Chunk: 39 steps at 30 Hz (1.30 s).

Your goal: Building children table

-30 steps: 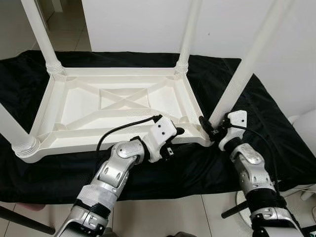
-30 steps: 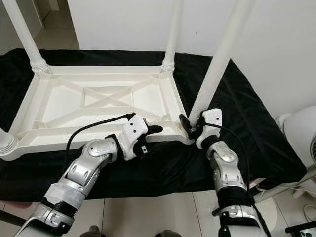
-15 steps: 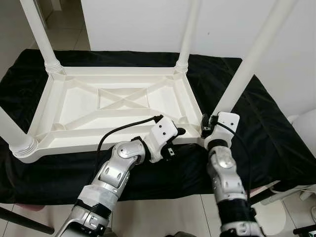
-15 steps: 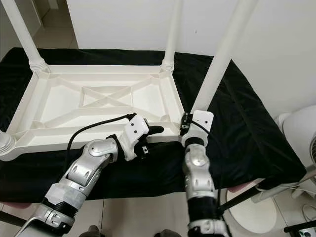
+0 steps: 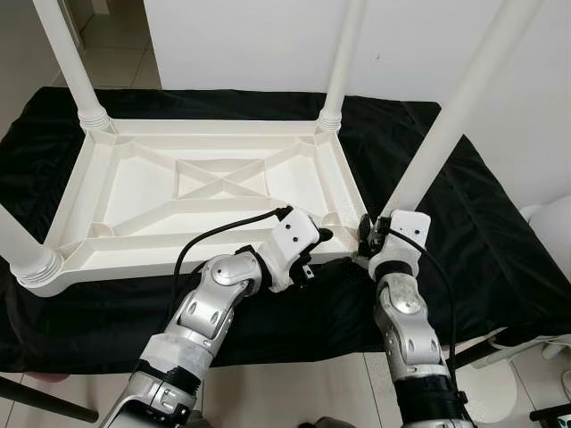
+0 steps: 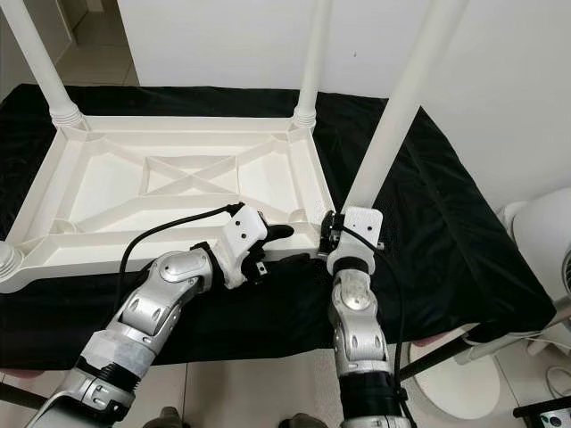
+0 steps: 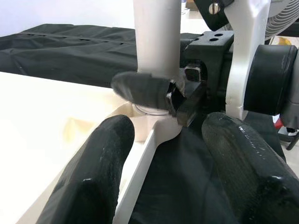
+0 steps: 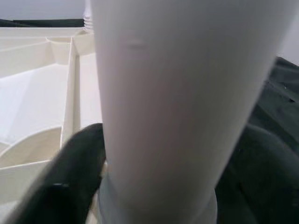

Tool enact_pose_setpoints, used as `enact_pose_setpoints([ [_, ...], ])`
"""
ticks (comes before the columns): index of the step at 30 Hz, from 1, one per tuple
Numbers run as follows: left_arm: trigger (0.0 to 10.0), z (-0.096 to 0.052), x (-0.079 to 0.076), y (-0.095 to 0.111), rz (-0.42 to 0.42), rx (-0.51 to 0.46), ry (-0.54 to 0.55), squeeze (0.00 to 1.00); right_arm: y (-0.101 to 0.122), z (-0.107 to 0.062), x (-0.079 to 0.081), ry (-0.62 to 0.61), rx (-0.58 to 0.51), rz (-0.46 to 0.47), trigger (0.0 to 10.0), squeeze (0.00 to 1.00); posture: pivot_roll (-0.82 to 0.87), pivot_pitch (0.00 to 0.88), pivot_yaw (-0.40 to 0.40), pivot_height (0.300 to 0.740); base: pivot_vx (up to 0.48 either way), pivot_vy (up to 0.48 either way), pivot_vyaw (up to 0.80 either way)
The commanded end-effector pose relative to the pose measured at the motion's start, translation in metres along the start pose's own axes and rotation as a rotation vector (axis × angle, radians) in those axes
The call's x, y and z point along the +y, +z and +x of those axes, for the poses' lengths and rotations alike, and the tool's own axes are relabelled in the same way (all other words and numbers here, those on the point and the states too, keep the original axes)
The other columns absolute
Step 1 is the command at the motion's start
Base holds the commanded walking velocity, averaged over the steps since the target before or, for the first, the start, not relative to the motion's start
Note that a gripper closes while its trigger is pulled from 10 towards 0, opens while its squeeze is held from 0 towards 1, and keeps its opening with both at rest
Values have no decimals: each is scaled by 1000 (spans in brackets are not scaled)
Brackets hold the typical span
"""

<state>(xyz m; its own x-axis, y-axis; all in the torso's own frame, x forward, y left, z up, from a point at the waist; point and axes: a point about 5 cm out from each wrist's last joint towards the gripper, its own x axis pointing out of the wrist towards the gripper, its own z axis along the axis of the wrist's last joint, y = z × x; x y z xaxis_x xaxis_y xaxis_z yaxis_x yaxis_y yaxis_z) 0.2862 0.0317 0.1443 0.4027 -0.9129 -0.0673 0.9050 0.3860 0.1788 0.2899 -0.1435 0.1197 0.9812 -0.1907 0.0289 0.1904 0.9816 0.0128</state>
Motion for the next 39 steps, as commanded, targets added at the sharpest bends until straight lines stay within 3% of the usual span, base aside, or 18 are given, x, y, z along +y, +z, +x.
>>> enact_pose_setpoints([
  [1,10000,1,1,-1,0,-4,25,0,-2,-5,7,9,18,31,10000,1000,23,0,-70,740,0,0,0],
  [6,10000,0,0,-1,1,-7,17,0,-1,-6,5,46,3,27,10000,1000,24,0,-71,740,0,0,0],
  [7,10000,-2,-2,-1,-11,-12,-7,0,-2,-7,-6,113,-6,4,10000,0,23,0,-72,740,0,0,0],
  [13,10000,-2,-4,-1,-5,-13,-20,0,-3,-5,-22,248,-31,-44,10000,0,21,0,-69,740,0,0,0],
  [18,10000,-2,-4,-1,-2,-14,-21,0,-3,-4,-25,286,-32,-53,10000,0,21,0,-68,740,0,0,0],
  [23,10000,-1,-3,1,2,-19,-18,0,0,7,-37,378,-40,-97,10000,0,25,0,-67,740,0,0,0],
  [28,10000,0,-3,1,4,-21,-17,0,4,14,-38,441,-46,-111,10000,0,29,0,-68,740,0,0,0],
  [31,10000,1,-4,3,7,-25,-14,0,8,26,-32,522,-46,-110,10000,0,40,0,-67,740,0,0,0],
  [36,10000,1,-4,4,8,-28,-13,0,6,31,-27,569,-34,-131,10000,0,45,0,-66,740,0,0,0],
  [37,10000,1,-5,4,8,-28,-14,0,4,31,-25,593,-22,-140,4980,0,44,0,-64,740,0,0,0],
  [39,10000,1,-5,4,8,-28,-15,0,2,32,-25,614,-16,-144,4980,0,45,0,-65,740,0,0,0],
])
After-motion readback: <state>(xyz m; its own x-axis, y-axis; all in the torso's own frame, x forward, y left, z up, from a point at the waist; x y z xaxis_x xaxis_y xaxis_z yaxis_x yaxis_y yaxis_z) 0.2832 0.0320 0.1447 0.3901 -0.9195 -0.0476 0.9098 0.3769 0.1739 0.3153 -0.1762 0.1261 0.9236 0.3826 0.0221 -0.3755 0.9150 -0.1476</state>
